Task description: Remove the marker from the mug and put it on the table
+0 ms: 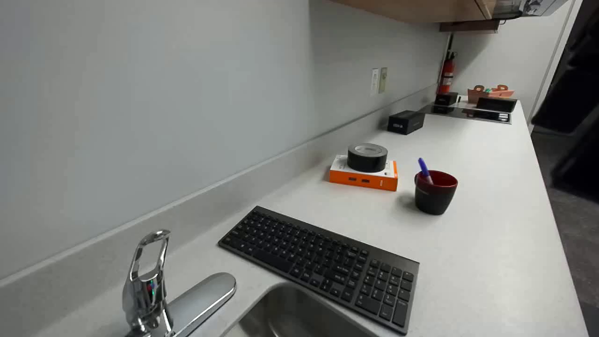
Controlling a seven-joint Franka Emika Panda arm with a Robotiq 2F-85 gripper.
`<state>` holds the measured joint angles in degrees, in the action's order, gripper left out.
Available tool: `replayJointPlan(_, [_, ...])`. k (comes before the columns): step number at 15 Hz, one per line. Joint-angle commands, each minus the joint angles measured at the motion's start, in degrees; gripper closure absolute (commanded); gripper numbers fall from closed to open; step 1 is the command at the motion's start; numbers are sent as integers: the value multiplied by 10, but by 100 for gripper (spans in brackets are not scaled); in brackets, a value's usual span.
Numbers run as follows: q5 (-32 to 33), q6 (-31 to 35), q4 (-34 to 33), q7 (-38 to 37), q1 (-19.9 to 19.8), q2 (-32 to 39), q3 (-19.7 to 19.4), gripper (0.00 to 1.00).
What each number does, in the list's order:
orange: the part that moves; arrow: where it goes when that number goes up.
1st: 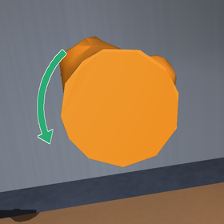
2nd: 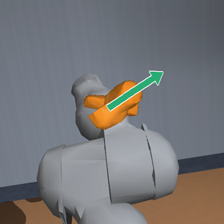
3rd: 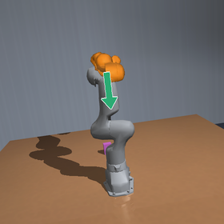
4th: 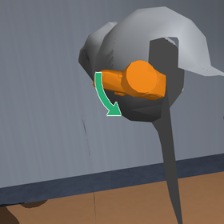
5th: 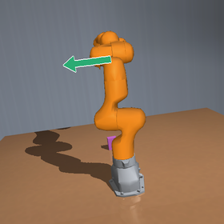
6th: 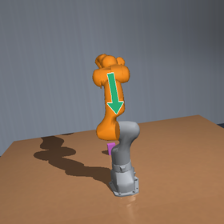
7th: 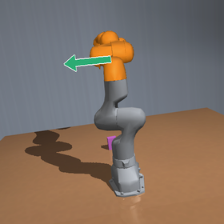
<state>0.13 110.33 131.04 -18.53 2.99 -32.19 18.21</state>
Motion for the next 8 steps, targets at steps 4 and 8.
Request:
replayJointPlan(4, [8, -1, -1, -7, 14, 3, -11, 0])
replayJointPlan(8, [25, 14, 2, -5, 1, 2, -23, 0])
